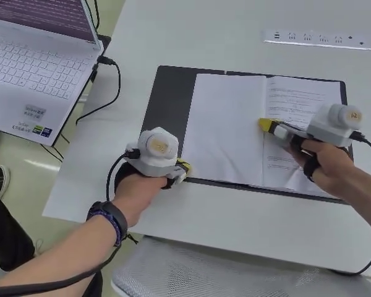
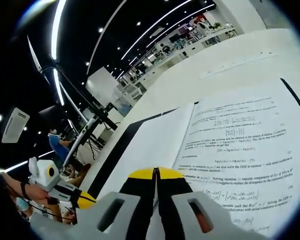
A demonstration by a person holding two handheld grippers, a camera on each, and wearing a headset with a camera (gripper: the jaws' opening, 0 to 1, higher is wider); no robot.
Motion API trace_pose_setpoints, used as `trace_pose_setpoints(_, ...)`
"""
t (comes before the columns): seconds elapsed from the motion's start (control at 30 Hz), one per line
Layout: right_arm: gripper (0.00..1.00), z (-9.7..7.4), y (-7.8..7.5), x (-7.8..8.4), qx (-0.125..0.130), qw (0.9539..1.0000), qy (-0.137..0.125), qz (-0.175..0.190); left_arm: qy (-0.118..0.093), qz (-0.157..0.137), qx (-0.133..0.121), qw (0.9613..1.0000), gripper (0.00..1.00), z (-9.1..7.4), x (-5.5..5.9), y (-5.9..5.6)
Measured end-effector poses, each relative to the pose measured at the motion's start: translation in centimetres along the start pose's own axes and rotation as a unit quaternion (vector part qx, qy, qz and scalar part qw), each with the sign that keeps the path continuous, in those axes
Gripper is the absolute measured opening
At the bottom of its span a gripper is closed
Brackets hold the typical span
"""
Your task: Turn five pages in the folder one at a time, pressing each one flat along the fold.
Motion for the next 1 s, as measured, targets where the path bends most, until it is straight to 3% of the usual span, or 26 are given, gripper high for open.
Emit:
trace_pose_setpoints(0.33,0.0,0.9,-0.6,-0.9,-0.005,0.9999,-0.013,0.009,-0.007,0.009,-0.015,0.9998,0.0,0.0,0.2,-0.3)
trace_pose_setpoints(0.57,0.0,2.2,-1.2,-2.3,0.008,0.9986,-0.035,0.039,-0.008,0.005,-0.008,0.9999,0.0,-0.1,0.2,-0.1)
trace_pose_setpoints(0.73,0.0,3.1,-2.0,-3.3,0.027,0.9953,-0.057,0.074,-0.008,0.007,-0.009,0.9999,0.0,-0.1,0.2,-0.2)
trace_pose_setpoints(1.0,0.0,4.0,-2.1,-4.1,0.041,0.9934,-0.069,0.082,-0.011,0.008,-0.008,0.9999,0.0,-0.1,0.2,-0.1)
Point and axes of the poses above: the centre of the closed fingertips' face, and the gripper's own axes: z roughly forward along the fingers, y roughly to its left, x roughly out of its underside, the point moved 7 cm from there along -z, roughly backward along the fingers, and after that the axes turned 13 degrees about x, right-handed, at the moved point
